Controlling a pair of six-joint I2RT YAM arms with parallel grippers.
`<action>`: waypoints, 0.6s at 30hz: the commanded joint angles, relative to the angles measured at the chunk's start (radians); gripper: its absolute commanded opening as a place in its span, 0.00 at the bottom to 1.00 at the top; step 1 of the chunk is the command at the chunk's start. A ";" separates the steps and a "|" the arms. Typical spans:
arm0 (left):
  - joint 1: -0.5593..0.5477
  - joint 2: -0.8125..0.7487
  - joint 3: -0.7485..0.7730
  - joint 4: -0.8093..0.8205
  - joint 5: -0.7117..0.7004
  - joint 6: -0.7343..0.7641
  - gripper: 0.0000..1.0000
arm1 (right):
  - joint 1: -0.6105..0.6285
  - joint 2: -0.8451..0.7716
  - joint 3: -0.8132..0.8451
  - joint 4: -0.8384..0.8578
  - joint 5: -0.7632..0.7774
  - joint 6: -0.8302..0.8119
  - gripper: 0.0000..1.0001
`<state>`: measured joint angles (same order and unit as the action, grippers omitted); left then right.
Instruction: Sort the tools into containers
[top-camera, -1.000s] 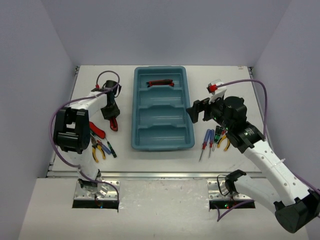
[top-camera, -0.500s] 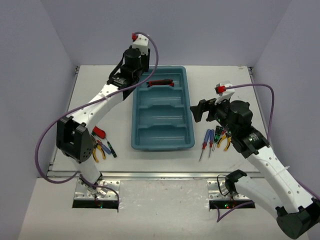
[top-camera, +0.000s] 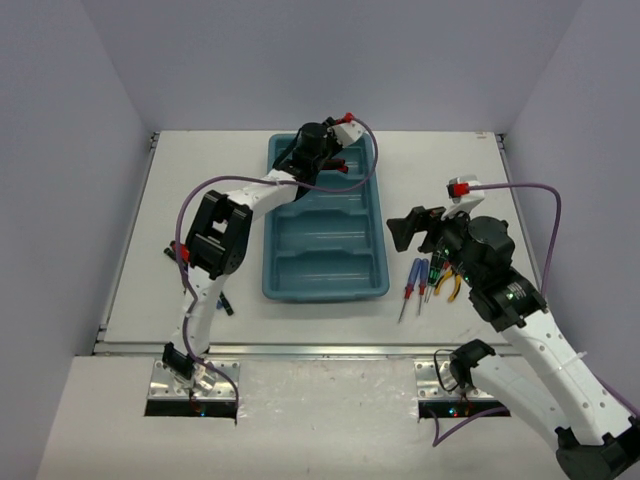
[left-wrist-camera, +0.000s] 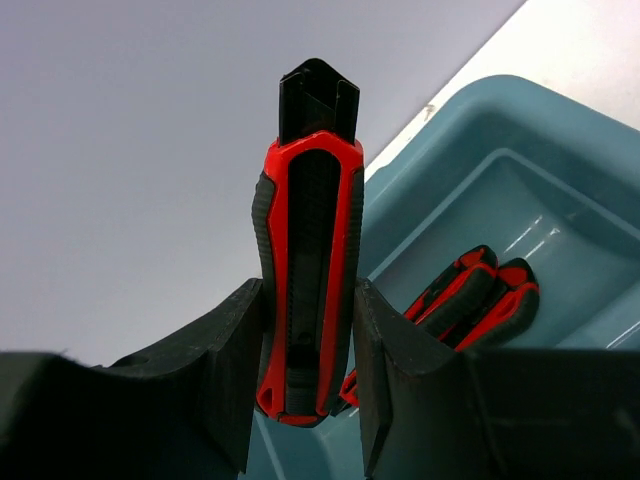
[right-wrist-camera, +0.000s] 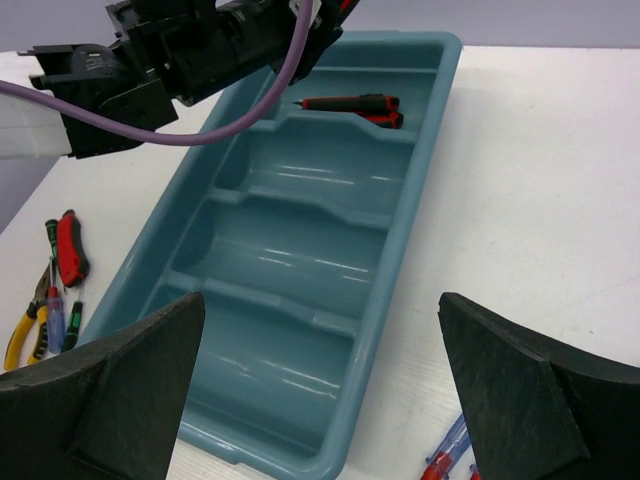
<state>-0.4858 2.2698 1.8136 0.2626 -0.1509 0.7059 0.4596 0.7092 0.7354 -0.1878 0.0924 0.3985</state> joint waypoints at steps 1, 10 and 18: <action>-0.007 -0.023 -0.025 0.238 0.126 0.158 0.07 | 0.001 -0.006 0.011 0.006 -0.001 0.013 0.99; -0.005 -0.022 -0.062 0.126 0.200 0.197 0.24 | 0.002 -0.035 0.009 -0.006 0.034 -0.007 0.99; -0.004 -0.094 -0.086 0.058 0.182 0.170 0.57 | 0.002 -0.037 0.004 -0.003 0.024 -0.014 0.99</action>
<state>-0.4858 2.2734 1.7315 0.2984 0.0221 0.8841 0.4603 0.6807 0.7334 -0.2186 0.1054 0.3958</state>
